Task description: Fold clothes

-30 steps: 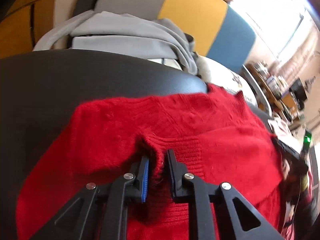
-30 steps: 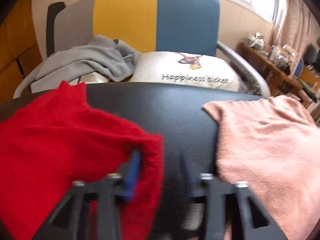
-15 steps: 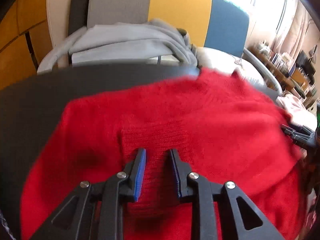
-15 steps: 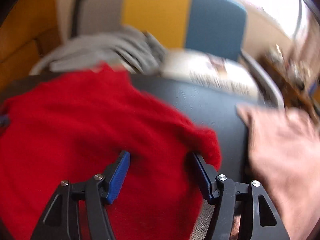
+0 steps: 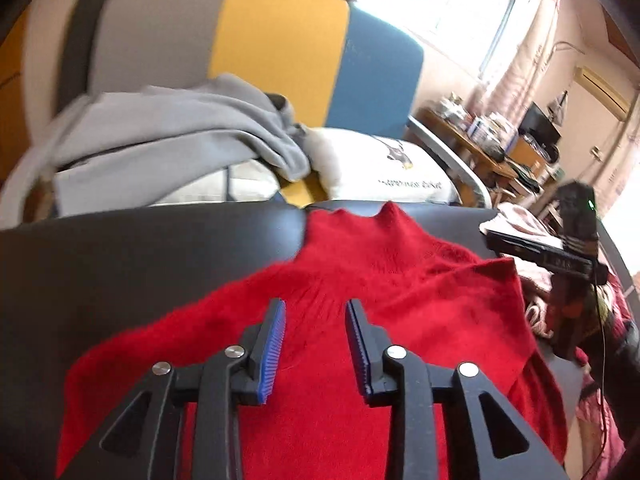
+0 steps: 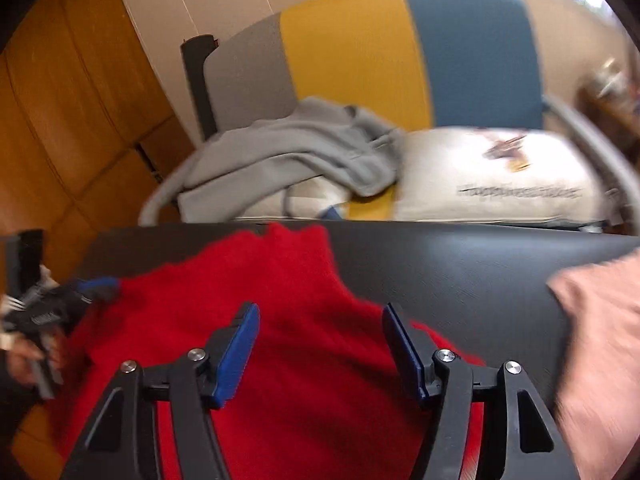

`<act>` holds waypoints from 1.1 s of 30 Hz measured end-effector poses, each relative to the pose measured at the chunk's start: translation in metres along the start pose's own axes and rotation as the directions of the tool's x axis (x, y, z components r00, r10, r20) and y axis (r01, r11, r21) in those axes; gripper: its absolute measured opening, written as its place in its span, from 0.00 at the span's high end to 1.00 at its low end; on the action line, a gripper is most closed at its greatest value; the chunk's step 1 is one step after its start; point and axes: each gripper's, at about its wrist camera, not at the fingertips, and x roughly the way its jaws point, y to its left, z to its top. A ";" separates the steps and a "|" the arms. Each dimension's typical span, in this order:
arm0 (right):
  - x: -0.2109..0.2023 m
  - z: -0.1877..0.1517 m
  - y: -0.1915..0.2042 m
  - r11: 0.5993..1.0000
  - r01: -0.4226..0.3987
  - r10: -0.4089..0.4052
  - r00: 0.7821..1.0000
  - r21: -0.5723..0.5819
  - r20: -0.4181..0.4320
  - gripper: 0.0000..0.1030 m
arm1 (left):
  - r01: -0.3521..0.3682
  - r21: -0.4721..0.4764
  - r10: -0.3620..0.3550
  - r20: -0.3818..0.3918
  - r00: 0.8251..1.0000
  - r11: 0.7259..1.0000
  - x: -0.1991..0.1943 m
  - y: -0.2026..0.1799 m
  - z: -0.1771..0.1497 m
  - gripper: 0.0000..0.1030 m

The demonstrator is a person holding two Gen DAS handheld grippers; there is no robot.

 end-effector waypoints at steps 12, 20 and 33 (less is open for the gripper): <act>0.108 0.042 0.008 0.978 -0.022 -0.014 0.985 -0.210 -0.173 0.40 | 0.037 0.106 -0.020 -0.161 0.987 0.994 0.106 -0.014 0.053 0.51; 0.116 0.044 0.028 0.950 -0.016 -0.046 0.981 -0.313 -0.190 0.88 | 0.080 0.072 -0.065 -0.182 0.981 0.994 0.114 -0.022 0.056 0.92; 0.036 0.030 0.053 0.963 -0.043 0.033 0.999 -0.265 -0.043 0.88 | 0.164 0.050 -0.167 0.050 0.985 0.985 0.022 -0.039 0.018 0.94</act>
